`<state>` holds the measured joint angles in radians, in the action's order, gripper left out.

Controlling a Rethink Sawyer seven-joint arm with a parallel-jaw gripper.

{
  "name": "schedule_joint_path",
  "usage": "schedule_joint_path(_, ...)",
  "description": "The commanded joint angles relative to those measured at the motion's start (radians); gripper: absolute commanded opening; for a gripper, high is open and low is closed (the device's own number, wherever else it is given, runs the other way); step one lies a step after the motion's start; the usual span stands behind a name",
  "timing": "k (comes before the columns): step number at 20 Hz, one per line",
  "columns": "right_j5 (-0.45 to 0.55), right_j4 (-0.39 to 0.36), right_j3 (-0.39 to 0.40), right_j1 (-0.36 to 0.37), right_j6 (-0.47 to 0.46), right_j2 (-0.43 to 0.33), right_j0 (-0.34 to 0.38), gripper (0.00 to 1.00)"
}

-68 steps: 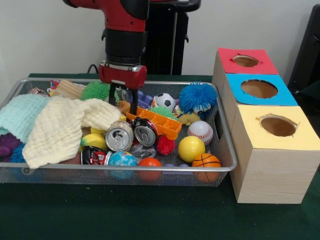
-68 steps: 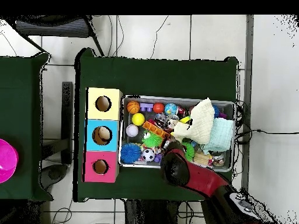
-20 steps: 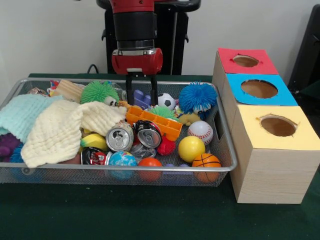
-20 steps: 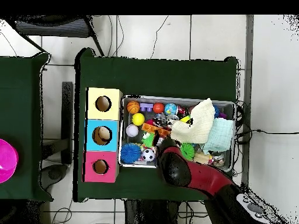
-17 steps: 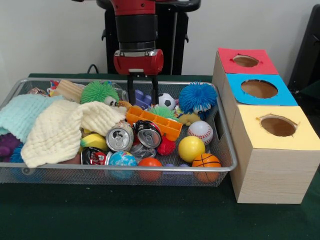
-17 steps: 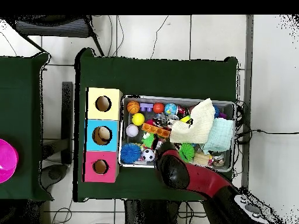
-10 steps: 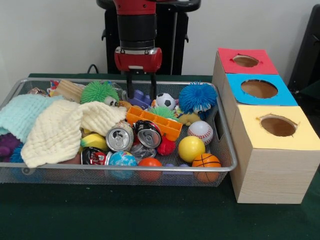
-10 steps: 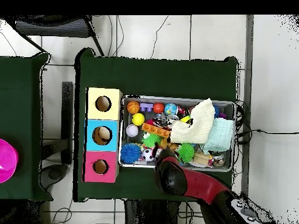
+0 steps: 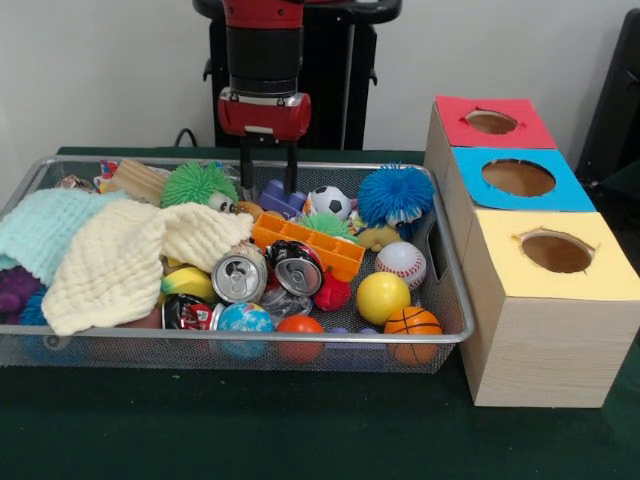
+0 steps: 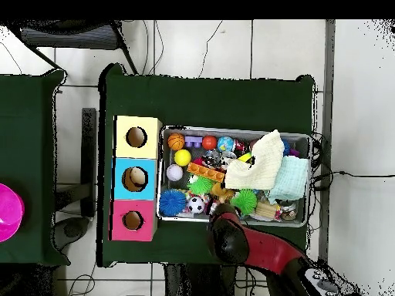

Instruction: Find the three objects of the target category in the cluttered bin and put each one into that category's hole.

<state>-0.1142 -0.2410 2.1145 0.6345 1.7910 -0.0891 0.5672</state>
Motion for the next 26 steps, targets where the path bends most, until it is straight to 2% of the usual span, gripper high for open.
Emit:
schedule_joint_path(1, 0.011, -0.022, -0.076, -0.073, 0.105, 0.002, -0.002, 1.0)
schedule_joint_path(5, -0.054, -0.019, -0.049, -0.091, 0.143, -0.008, -0.002, 1.0)
schedule_joint_path(13, -0.108, 0.0, -0.035, -0.121, 0.187, -0.038, 0.007, 1.0)
schedule_joint_path(26, -0.226, 0.038, -0.075, -0.094, 0.2, -0.005, -0.04, 1.0)
